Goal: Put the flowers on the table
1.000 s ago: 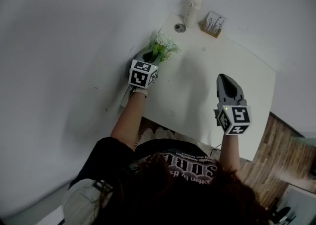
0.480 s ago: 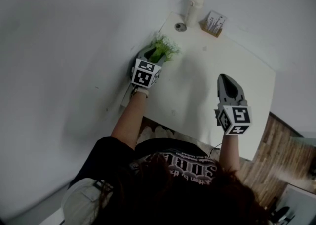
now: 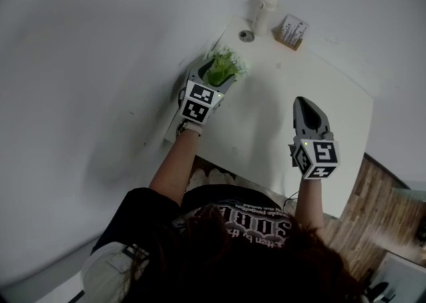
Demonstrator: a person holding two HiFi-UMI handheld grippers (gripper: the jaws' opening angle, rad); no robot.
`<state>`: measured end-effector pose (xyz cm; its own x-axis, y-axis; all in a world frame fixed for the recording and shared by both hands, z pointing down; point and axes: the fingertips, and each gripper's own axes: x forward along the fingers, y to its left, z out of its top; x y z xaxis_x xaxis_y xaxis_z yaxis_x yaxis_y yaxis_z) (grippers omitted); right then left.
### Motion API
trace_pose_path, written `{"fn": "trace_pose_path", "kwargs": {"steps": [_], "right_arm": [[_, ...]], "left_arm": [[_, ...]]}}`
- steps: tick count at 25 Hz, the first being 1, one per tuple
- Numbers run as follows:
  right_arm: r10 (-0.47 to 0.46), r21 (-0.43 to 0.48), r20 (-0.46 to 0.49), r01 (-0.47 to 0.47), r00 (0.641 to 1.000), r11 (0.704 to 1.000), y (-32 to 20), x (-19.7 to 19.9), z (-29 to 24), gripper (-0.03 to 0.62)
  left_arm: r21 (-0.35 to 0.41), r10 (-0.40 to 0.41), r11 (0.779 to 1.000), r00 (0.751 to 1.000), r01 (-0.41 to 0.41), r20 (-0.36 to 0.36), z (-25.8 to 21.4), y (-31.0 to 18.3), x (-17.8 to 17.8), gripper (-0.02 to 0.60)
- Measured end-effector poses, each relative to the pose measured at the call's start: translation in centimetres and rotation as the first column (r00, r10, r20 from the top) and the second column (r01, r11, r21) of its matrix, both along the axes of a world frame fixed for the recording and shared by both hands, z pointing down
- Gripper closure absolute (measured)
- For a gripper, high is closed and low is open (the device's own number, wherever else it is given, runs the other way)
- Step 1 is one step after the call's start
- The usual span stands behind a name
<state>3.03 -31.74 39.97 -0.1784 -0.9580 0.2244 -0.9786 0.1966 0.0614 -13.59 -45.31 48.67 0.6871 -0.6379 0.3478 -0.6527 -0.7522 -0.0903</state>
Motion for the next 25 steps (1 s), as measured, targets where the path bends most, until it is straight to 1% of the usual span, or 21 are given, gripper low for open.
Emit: {"fn": "trace_pose_path", "kwargs": {"steps": [3,6,9,11,14,19,21,22,25], "right_arm": [[-0.007,0.007,0.008,0.007,1.0,1.0,-0.2,0.0,-0.1,0.562],[-0.017,0.015,0.013,0.017,1.0,1.0,-0.3,-0.2,-0.4,0.562],[-0.023,0.024,0.013,0.023,1.0,0.999,-0.3,-0.3,-0.8,0.562],[-0.029,0.03,0.014,0.028,0.999,0.999,-0.2,-0.5,-1.0,0.562],[-0.036,0.036,0.015,0.035,0.999,0.999,-0.2,-0.5,-1.1,0.562],[-0.041,0.052,0.02,0.039,0.999,0.998,-0.1,-0.1,-1.7,0.562],[-0.048,0.059,0.019,0.047,0.999,0.997,0.1,-0.1,-2.0,0.562],[-0.051,0.062,0.019,0.05,0.998,0.997,0.2,-0.1,-2.2,0.562],[-0.057,0.072,0.019,0.055,0.998,0.996,0.5,0.1,-2.6,0.562]], "left_arm": [[0.054,0.034,0.998,0.999,-0.033,-0.027,-2.8,1.6,1.1,0.29],[0.12,0.077,0.99,0.996,-0.07,-0.053,-6.1,3.4,2.1,0.291],[0.168,0.103,0.982,0.991,-0.088,-0.085,-8.9,5.0,2.7,0.295],[0.187,0.114,0.978,0.987,-0.091,-0.112,-10.5,6.0,2.8,0.334],[0.205,0.136,0.973,0.981,-0.105,-0.142,-12.3,7.5,3.2,0.438],[0.201,0.151,0.973,0.974,-0.116,-0.17,-14.1,9.5,4.3,0.51],[0.197,0.161,0.972,0.971,-0.126,-0.176,-14.6,10.3,4.7,0.527],[0.193,0.167,0.972,0.969,-0.132,-0.182,-14.8,10.8,5.0,0.546],[0.175,0.184,0.973,0.964,-0.15,-0.193,-15.0,11.8,5.8,0.577]]}}
